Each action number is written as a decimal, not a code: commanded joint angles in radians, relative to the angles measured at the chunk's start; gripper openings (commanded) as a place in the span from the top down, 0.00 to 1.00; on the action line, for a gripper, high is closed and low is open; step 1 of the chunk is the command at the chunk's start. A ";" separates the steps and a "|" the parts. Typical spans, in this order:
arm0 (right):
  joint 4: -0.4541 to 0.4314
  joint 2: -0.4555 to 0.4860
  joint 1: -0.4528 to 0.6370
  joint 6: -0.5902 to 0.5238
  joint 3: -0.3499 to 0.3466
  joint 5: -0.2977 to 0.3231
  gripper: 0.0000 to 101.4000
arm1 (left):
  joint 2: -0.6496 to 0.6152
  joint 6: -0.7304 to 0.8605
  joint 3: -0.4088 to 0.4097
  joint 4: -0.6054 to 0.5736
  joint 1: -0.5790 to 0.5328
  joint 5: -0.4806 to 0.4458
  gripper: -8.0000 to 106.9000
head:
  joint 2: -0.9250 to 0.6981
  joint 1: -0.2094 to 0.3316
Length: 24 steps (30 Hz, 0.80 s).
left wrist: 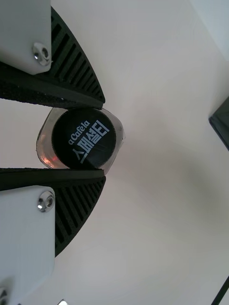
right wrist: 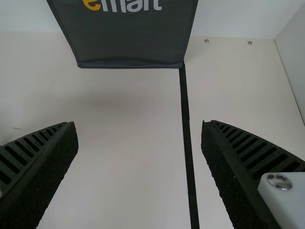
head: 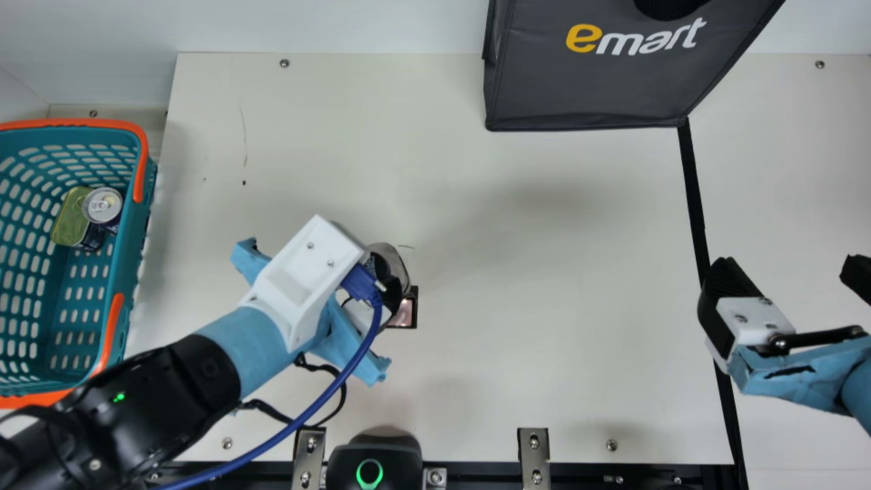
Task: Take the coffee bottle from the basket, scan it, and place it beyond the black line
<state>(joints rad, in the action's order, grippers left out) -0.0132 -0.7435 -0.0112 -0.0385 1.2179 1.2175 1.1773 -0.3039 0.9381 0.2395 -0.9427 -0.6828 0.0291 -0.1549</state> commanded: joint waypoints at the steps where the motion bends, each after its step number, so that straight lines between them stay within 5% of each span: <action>1: 0.000 0.000 0.000 0.000 0.000 0.000 0.10 | -0.005 0.124 0.002 -0.064 0.016 0.001 0.84 | -0.002 0.017; 24: 0.000 0.000 0.000 0.000 0.000 -0.001 0.10 | -0.010 0.687 0.136 -0.501 0.234 -0.155 0.84 | -0.002 0.017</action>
<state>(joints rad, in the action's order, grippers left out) -0.0132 -0.7435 -0.0112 -0.0385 1.2179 1.2165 1.1666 0.3500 1.0686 -0.2416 -0.7169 -0.8259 0.0291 -0.1549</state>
